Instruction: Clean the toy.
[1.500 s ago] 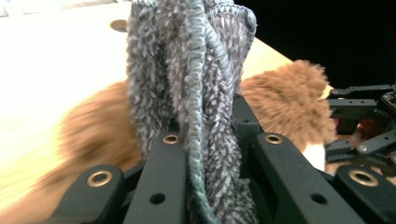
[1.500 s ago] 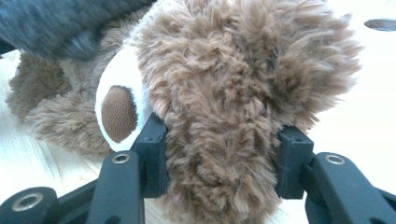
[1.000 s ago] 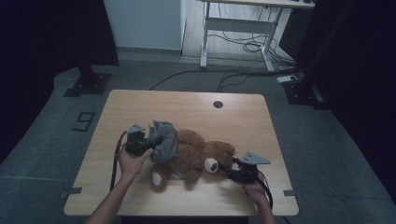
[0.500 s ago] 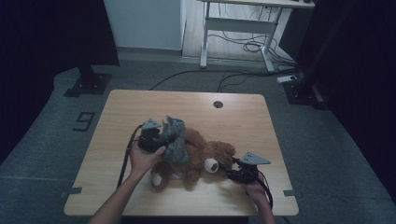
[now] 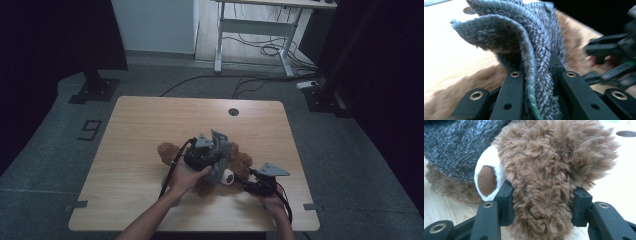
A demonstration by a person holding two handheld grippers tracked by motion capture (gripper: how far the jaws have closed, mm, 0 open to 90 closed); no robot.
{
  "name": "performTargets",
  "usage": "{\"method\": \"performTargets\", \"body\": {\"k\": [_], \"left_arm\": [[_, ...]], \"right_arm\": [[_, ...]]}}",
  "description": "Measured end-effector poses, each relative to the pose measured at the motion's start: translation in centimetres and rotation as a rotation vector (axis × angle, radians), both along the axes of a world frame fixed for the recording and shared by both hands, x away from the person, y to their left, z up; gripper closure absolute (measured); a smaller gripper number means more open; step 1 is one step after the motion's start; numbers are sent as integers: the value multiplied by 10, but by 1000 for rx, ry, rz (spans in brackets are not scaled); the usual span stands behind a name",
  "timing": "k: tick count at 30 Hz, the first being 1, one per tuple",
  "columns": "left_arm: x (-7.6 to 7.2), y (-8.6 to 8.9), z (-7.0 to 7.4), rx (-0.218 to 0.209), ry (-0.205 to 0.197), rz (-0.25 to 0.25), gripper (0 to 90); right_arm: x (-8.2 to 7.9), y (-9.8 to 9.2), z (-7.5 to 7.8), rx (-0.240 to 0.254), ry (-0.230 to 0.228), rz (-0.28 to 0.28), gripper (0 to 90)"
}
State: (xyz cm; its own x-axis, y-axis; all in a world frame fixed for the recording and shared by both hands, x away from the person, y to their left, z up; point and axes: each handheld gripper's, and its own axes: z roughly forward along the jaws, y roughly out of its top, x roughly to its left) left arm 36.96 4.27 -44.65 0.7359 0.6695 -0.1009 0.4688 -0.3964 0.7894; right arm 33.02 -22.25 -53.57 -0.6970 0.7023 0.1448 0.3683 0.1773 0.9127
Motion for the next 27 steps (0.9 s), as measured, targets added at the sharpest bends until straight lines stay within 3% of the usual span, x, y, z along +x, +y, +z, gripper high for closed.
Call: {"method": "performTargets", "body": {"k": [3, 5, 10, 14, 17, 23, 27], "left_arm": [[4, 20, -9, -10, 29, 32, 790], [5, 35, -14, -47, 50, 40, 790], [1, 68, -10, -31, 11, 87, 794], [5, 97, -13, -60, 31, 140, 794], [7, 116, -18, -59, 40, 178, 794], [7, 143, -26, -38, 58, 238, 795], [2, 148, -21, -49, 40, 243, 796]], "right_arm": [[0, 0, 0, 2, 0, 0, 481], [0, 0, 0, 1, -1, 0, 481], [0, 0, 0, 0, -3, 3, 481], [0, 0, 0, 0, -3, 1, 481], [0, 0, 0, 1, -2, 1, 481], [0, 0, 0, 5, -3, 1, 482], [0, 0, 0, 5, -2, 0, 482]]}}
